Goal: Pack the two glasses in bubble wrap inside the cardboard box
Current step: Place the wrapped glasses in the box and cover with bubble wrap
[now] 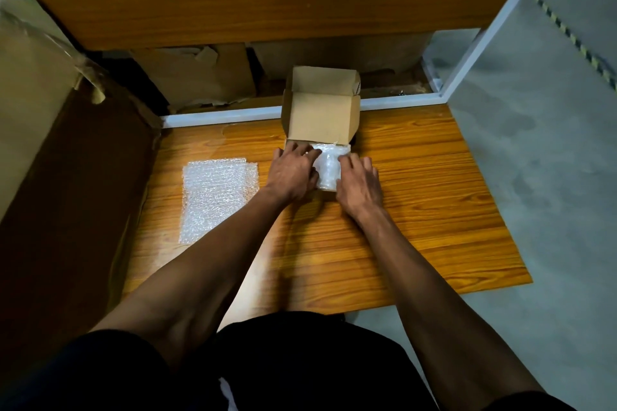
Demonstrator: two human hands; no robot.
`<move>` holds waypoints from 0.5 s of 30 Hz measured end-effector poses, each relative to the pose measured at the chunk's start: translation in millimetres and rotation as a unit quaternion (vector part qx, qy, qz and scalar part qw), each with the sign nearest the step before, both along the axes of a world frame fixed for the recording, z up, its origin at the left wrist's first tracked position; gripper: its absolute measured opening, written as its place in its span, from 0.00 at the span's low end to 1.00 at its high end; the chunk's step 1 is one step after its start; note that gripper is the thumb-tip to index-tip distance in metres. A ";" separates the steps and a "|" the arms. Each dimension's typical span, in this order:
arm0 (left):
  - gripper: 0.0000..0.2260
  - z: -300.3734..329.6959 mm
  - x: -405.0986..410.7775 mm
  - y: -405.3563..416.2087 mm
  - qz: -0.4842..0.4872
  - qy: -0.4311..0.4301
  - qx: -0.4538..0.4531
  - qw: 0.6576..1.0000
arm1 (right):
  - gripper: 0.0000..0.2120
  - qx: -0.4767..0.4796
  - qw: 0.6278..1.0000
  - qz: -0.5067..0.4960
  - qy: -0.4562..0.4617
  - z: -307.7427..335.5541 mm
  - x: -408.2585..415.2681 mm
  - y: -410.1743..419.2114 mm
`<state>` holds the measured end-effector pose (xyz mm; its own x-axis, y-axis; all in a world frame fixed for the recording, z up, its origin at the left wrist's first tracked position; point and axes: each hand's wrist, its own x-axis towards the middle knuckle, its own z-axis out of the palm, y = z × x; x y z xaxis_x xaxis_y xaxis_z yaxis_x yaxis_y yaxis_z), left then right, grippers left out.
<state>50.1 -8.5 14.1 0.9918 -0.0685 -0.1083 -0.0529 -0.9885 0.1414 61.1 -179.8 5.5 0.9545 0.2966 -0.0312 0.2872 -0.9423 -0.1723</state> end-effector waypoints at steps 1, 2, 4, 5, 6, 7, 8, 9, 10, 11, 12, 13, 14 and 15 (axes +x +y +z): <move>0.27 -0.4 3.9 0.5 0.007 0.010 0.002 1.000 | 0.27 -0.012 1.000 0.008 0.000 0.3 4.6 0.4; 0.28 -1.4 8.3 0.6 0.009 0.020 0.003 1.000 | 0.28 -0.023 1.000 0.018 0.002 0.0 10.3 1.0; 0.29 -3.9 15.7 0.2 0.000 0.039 0.007 0.999 | 0.31 -0.039 0.999 0.038 0.007 -0.2 19.7 2.1; 0.29 -5.1 19.2 -0.4 -0.008 0.046 0.011 0.999 | 0.31 -0.048 0.998 0.047 0.007 -1.0 24.0 2.5; 0.29 -6.2 22.1 -1.0 -0.015 0.051 0.016 0.998 | 0.31 -0.058 0.997 0.054 0.007 -2.8 27.5 2.9; 0.28 -6.7 25.2 -1.5 -0.019 0.057 0.021 0.998 | 0.31 -0.069 0.996 0.058 0.011 -4.5 31.1 3.8; 0.28 -6.8 27.9 -1.6 -0.020 0.064 0.024 0.997 | 0.30 -0.078 0.995 0.059 0.017 -6.7 34.0 4.8; 0.28 -6.4 30.0 -2.1 -0.021 0.070 0.027 0.997 | 0.30 -0.084 0.995 0.058 0.023 -8.3 35.6 5.8; 0.28 -6.5 32.3 -2.2 -0.020 0.076 0.028 0.996 | 0.30 -0.088 0.994 0.056 0.030 -10.4 37.8 7.2; 0.28 -6.6 33.9 -2.3 -0.020 0.081 0.028 0.996 | 0.30 -0.088 0.994 0.054 0.036 -11.8 39.2 8.4; 0.28 -7.5 35.3 -2.2 -0.019 0.084 0.027 0.996 | 0.30 -0.088 0.994 0.053 0.042 -13.1 40.6 9.5; 0.28 -8.3 36.2 -1.8 -0.019 0.086 0.025 0.996 | 0.29 -0.087 0.994 0.053 0.045 -13.6 41.7 10.6; 0.28 -9.2 36.7 -1.7 -0.019 0.088 0.022 0.996 | 0.29 -0.087 0.994 0.052 0.047 -13.8 42.1 11.5; 0.28 -9.9 37.6 -1.3 -0.019 0.092 0.018 0.995 | 0.29 -0.088 0.994 0.052 0.048 -13.1 42.8 12.4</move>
